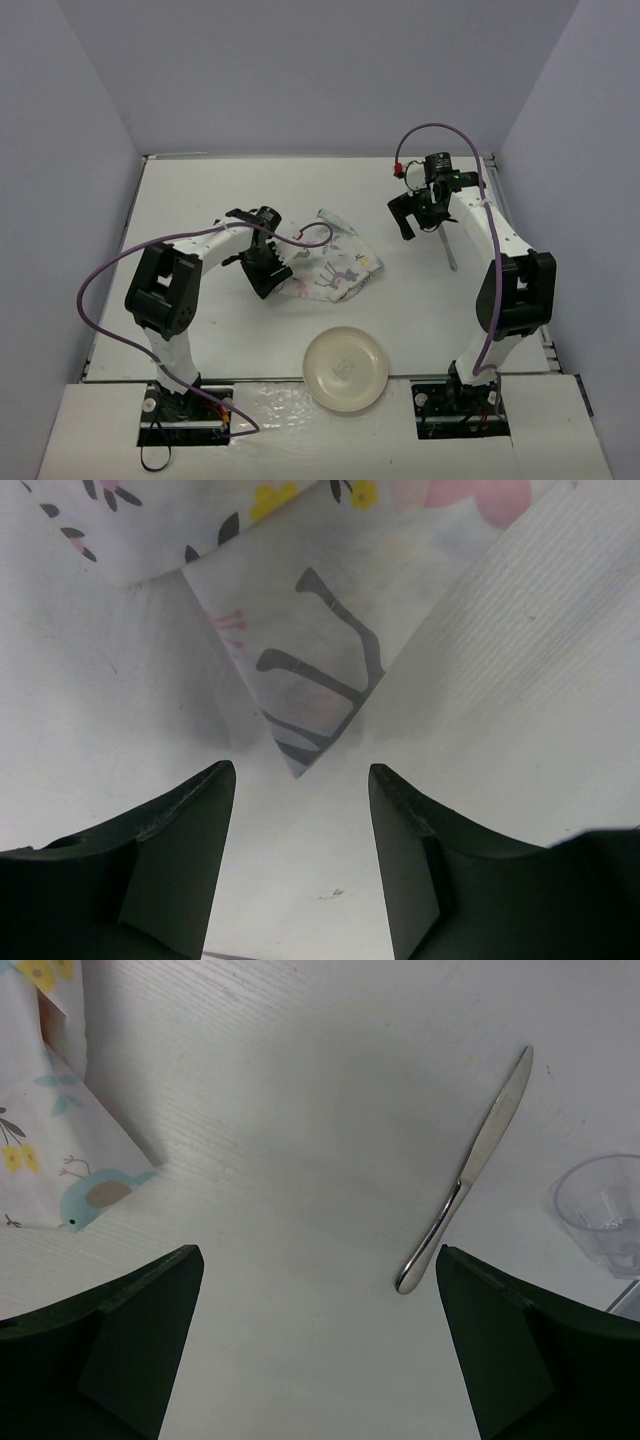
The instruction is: Set the dinner table for one person
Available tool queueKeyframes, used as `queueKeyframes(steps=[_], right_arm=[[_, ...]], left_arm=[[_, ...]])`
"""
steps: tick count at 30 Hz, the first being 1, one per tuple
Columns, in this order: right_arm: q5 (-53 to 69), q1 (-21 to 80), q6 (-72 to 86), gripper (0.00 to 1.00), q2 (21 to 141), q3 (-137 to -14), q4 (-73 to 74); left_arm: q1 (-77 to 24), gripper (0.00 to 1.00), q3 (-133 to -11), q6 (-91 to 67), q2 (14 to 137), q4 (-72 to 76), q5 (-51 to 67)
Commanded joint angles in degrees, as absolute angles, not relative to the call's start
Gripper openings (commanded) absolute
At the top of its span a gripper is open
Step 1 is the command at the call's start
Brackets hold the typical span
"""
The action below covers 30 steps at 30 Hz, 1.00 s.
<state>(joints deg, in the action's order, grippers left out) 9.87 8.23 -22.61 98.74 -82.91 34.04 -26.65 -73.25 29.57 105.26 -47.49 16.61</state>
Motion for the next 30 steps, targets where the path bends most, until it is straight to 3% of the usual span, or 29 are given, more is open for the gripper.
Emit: queueKeyframes(steps=[1,6,9,11,12,20,30], right_arm=[[10.3,8.0,-22.7,1.0,96.0,-82.7,34.1],[10.1,8.0,-22.6,1.0,95.9,-82.8,34.2],[9.9,8.0,-22.5,1.0,95.6,-82.7,34.1],[9.9,8.0,-22.5,1.0,95.6,-82.6,34.1],[9.9,8.0,-22.5,1.0,95.6,-82.6,34.1],[10.7,8.1,-22.8,1.0,95.3,-82.4,34.1],[11.2,15.0,-27.4,1.0,93.8,-82.4,35.9]], left_arm=[[-26.6,0.52,-73.8,29.1,105.3,-45.2,16.1],[-26.5,0.44,-75.7,28.1,107.2,-44.1,15.9],[-26.5,0.26,-77.8,28.0,108.9,-44.8,16.8],[-26.5,0.02,-79.0,28.0,110.2,-45.5,17.2],[-26.5,0.0,-79.5,28.0,110.4,-45.6,17.1],[-26.4,0.0,-84.5,28.3,107.1,-49.3,14.9],[-24.1,0.0,-117.4,35.4,105.5,-69.2,8.3]])
